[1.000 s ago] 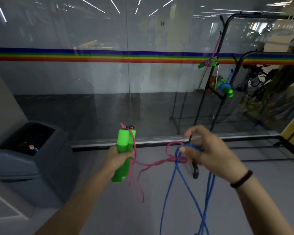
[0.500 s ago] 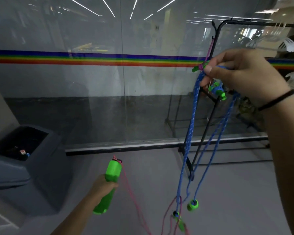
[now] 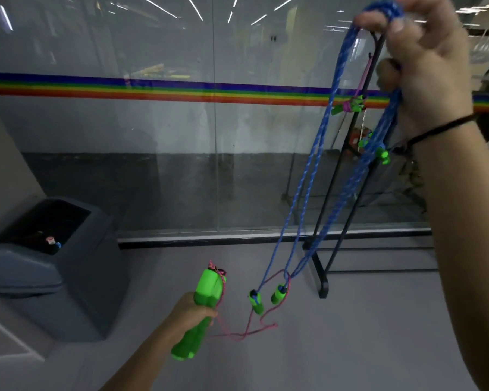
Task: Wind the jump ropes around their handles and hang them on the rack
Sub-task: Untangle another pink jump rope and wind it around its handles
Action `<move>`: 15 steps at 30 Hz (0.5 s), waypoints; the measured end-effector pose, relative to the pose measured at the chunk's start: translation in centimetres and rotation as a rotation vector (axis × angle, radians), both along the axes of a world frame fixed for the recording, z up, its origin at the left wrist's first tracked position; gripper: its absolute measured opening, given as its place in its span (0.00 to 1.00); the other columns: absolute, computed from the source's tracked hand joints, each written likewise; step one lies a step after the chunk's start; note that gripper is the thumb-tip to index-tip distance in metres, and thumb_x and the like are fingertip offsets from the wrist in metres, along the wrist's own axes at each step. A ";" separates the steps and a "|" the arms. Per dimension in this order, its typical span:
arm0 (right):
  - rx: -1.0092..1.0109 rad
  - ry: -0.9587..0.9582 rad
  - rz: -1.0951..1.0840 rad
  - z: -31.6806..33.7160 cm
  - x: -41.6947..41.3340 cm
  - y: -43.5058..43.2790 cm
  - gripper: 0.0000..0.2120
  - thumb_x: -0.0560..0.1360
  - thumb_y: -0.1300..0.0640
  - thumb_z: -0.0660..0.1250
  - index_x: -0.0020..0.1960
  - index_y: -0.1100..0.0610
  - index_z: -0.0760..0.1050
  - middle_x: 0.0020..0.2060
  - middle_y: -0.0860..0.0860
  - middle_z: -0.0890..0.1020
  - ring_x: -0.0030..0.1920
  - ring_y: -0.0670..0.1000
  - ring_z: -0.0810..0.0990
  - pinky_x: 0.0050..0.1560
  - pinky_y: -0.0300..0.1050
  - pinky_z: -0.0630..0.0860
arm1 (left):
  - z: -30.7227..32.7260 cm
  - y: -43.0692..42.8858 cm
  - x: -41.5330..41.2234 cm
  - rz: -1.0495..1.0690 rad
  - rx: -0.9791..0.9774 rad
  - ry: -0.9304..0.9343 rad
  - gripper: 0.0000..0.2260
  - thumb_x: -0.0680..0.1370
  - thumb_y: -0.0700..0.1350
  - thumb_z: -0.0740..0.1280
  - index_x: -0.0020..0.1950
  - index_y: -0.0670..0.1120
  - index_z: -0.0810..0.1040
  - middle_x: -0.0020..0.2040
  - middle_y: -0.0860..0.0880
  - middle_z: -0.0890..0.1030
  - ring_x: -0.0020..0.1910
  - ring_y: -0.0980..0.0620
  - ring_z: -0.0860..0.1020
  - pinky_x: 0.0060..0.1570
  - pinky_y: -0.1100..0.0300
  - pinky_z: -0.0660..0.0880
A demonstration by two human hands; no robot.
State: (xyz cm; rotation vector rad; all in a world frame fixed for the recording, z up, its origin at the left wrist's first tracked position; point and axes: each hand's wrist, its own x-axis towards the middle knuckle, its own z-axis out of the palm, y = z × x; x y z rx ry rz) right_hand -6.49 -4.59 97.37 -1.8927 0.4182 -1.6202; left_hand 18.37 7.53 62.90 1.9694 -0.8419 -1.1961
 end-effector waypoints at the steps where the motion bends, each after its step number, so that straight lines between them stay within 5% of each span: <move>1: 0.026 0.039 -0.038 0.0 0.4 -0.2 0.07 0.79 0.60 0.56 0.56 0.57 0.66 0.47 0.47 0.83 0.28 0.43 0.65 0.27 0.36 0.63 | -0.1 0.0 -0.1 0.009 -0.009 0.004 0.05 0.67 0.33 0.72 0.34 0.41 0.80 0.23 0.49 0.78 0.20 0.55 0.75 0.27 0.66 0.71; 7: 0.021 0.023 0.190 -0.7 1.0 -0.5 0.05 0.79 0.62 0.55 0.53 0.57 0.67 0.45 0.47 0.83 0.25 0.42 0.65 0.28 0.39 0.60 | -0.1 -0.2 1.0 0.115 -0.071 0.042 0.05 0.68 0.34 0.72 0.34 0.41 0.79 0.23 0.49 0.80 0.22 0.53 0.77 0.30 0.64 0.72; 12: 0.224 0.740 0.205 1.2 3.7 0.6 0.07 0.79 0.62 0.57 0.55 0.59 0.71 0.50 0.60 0.82 0.21 0.42 0.61 0.22 0.32 0.60 | 0.3 -0.6 0.5 0.172 -0.133 0.143 0.05 0.64 0.37 0.75 0.34 0.40 0.80 0.25 0.46 0.80 0.24 0.51 0.76 0.25 0.65 0.72; 15: 0.223 0.601 0.220 0.6 4.5 0.7 0.11 0.79 0.62 0.57 0.60 0.61 0.69 0.48 0.56 0.83 0.21 0.42 0.61 0.22 0.33 0.61 | 0.3 -0.6 -0.2 0.178 -0.146 0.193 0.05 0.64 0.36 0.75 0.33 0.40 0.80 0.25 0.46 0.80 0.24 0.51 0.76 0.24 0.65 0.72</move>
